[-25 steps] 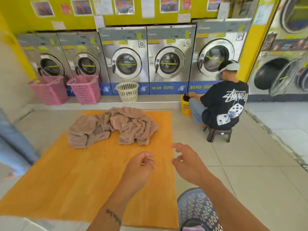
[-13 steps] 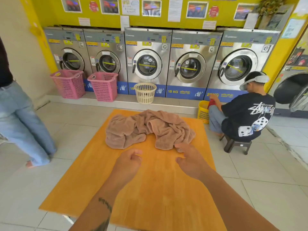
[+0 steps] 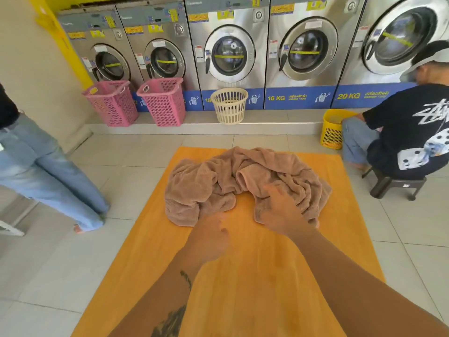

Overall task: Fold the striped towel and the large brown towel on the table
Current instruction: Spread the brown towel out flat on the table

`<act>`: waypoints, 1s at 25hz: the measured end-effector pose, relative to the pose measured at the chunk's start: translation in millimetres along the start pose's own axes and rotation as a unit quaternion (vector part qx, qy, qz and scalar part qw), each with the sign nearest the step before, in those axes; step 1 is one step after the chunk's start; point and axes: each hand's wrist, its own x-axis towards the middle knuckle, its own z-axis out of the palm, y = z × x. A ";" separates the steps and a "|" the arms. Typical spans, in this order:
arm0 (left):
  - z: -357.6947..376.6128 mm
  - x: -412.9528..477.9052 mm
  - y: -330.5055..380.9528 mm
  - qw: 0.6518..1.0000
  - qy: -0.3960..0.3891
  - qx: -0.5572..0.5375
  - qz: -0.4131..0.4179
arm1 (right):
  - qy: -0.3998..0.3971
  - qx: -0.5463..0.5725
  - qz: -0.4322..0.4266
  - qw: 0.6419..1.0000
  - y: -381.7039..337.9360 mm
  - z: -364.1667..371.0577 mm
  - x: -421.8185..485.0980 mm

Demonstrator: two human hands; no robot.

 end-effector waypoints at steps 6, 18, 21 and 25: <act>19.9 71.7 7.0 0.984 -0.011 0.157 0.084 | -0.152 -0.184 0.114 0.964 36.2 15.1 16.7; -11.1 59.5 -103.4 0.946 -0.048 0.315 0.069 | 0.133 -0.064 0.244 0.958 35.7 28.0 -74.3; -34.1 41.6 -134.4 0.945 -0.027 0.321 0.058 | 0.143 -0.148 0.300 0.932 20.8 22.8 -92.3; -51.7 19.9 -144.0 0.964 -0.016 0.214 0.156 | 0.073 -0.176 0.252 0.949 -21.9 52.3 -89.5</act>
